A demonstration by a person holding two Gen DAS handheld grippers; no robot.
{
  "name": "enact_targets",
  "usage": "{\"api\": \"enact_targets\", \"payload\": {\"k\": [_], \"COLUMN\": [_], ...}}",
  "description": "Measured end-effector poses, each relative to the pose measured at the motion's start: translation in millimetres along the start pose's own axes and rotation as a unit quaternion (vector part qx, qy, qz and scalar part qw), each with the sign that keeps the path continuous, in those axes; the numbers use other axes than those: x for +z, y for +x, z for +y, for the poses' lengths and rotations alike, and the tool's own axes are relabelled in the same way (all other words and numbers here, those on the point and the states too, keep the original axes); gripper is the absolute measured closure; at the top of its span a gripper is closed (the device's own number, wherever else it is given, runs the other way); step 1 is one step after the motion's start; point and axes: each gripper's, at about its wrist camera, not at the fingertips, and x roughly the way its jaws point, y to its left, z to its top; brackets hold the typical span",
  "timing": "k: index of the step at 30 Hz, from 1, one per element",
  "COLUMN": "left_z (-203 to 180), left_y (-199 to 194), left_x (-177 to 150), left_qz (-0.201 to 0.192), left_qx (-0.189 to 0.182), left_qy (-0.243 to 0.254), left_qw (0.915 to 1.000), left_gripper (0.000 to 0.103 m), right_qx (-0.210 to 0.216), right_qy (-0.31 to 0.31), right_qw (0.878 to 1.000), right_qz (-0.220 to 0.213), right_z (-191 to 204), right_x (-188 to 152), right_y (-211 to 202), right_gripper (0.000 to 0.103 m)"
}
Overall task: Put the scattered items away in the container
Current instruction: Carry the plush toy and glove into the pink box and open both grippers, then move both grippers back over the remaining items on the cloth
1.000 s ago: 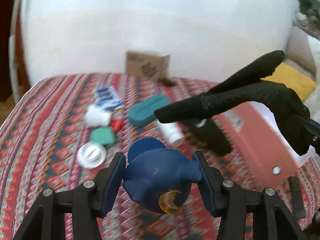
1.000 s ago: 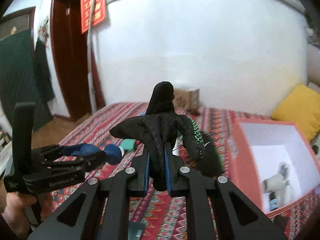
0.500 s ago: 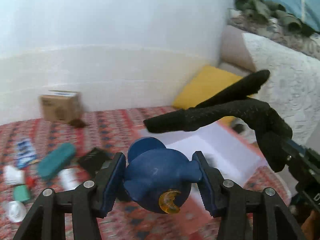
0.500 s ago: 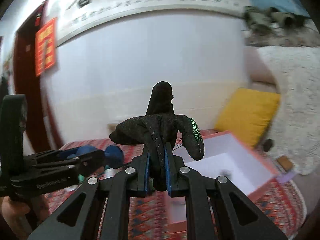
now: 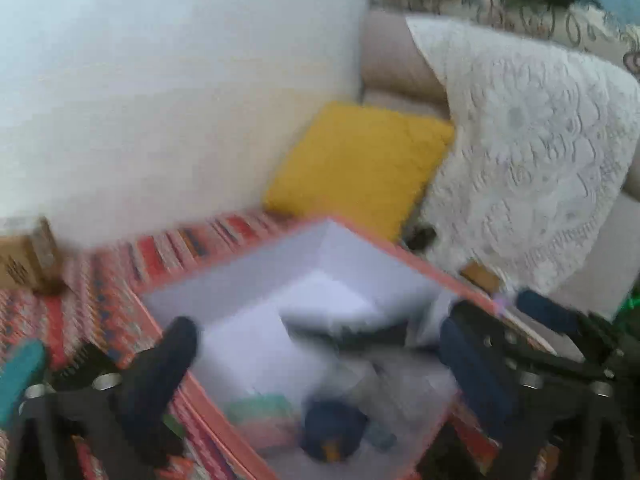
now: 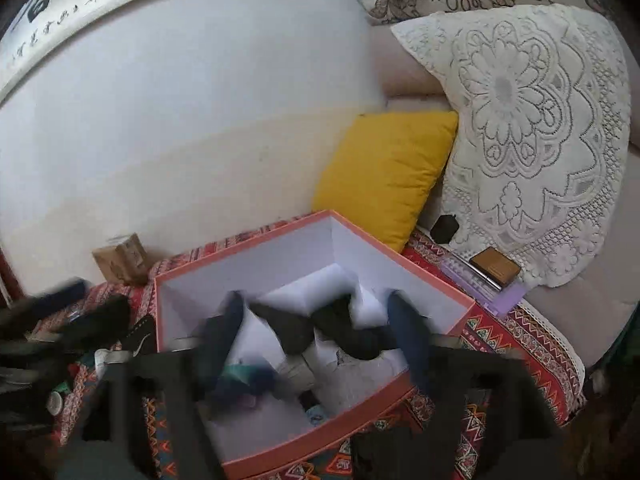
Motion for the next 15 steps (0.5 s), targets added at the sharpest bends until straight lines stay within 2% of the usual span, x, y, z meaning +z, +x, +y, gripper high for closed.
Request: {"api": "enact_targets", "payload": {"k": [1,4,8,12,15], "left_z": [5.7,36.2,88.4,149.3,195.5], "left_y": [-5.1,-19.7,-48.4,-85.0,-116.2], "left_x": [1.0,-5.3,-33.4,-79.4,-115.5], "left_qz": [-0.005,0.013,0.026,0.045,0.064], "left_qx": [0.008,0.026,0.076,0.151,0.200], "left_qy": [-0.002,-0.030,-0.068,-0.091,-0.114], "left_qw": [1.0000,0.9991,0.9945,0.9833,0.9711], "left_gripper": [0.001,0.001,0.001,0.001,0.001], "right_qx": [-0.001,0.015,0.058,0.110,0.162], "right_qy": [0.002,0.006,-0.024,-0.076,-0.126], "right_qw": [1.000,1.000,0.998,0.991,0.979], "right_qz": [-0.003,-0.008,-0.011,-0.012,0.006], "right_z": [-0.5,6.1,48.7,114.5,169.8], "right_x": [-1.0,-1.2,-7.8,-22.7,-45.5], "right_y": [-0.3,-2.9,-10.0,-20.3,-21.6], "right_gripper": [0.022,0.022,0.021,0.019,0.018]}}
